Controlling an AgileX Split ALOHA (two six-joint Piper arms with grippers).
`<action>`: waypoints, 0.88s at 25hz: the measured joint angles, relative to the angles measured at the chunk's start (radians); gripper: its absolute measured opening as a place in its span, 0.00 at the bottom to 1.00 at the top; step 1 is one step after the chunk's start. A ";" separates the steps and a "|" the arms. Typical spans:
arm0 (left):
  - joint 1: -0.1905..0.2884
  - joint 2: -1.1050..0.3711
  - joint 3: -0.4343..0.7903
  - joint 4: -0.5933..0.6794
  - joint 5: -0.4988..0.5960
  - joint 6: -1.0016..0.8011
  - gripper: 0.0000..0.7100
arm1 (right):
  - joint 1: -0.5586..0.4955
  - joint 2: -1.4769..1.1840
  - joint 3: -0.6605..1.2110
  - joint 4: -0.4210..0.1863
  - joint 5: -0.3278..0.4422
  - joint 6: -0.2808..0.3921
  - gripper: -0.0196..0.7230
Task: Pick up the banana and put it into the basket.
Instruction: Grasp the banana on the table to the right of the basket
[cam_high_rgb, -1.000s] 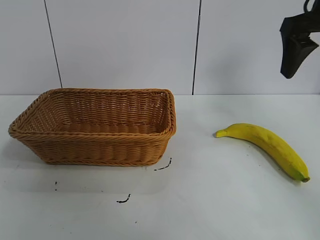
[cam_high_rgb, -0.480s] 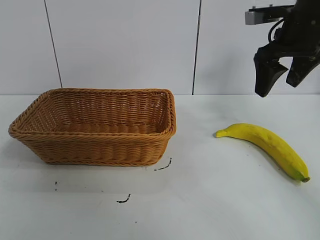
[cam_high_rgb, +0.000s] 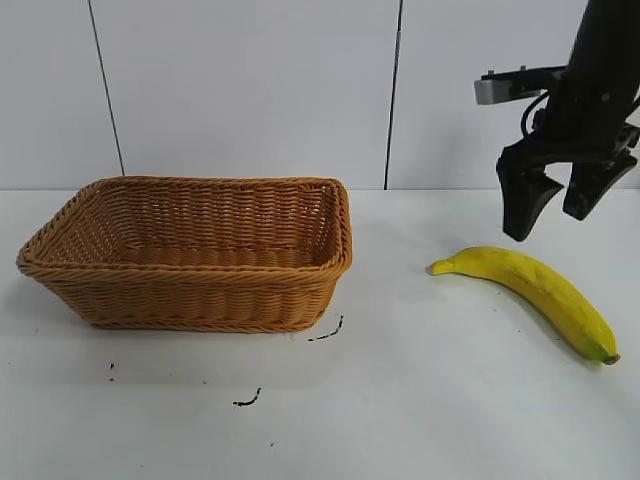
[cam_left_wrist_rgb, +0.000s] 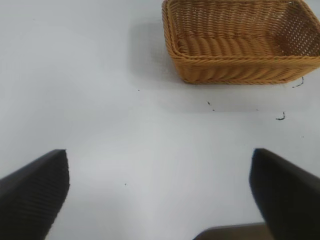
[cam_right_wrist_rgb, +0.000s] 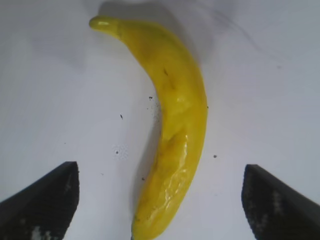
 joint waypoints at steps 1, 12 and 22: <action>0.000 0.000 0.000 0.000 0.000 0.000 0.98 | 0.000 0.009 0.000 -0.001 -0.006 0.001 0.88; 0.000 0.000 0.000 0.000 0.000 0.000 0.98 | 0.000 0.060 0.000 -0.001 -0.068 0.014 0.88; 0.000 0.000 0.000 0.000 0.000 0.000 0.98 | 0.000 0.088 0.000 -0.004 -0.067 0.031 0.75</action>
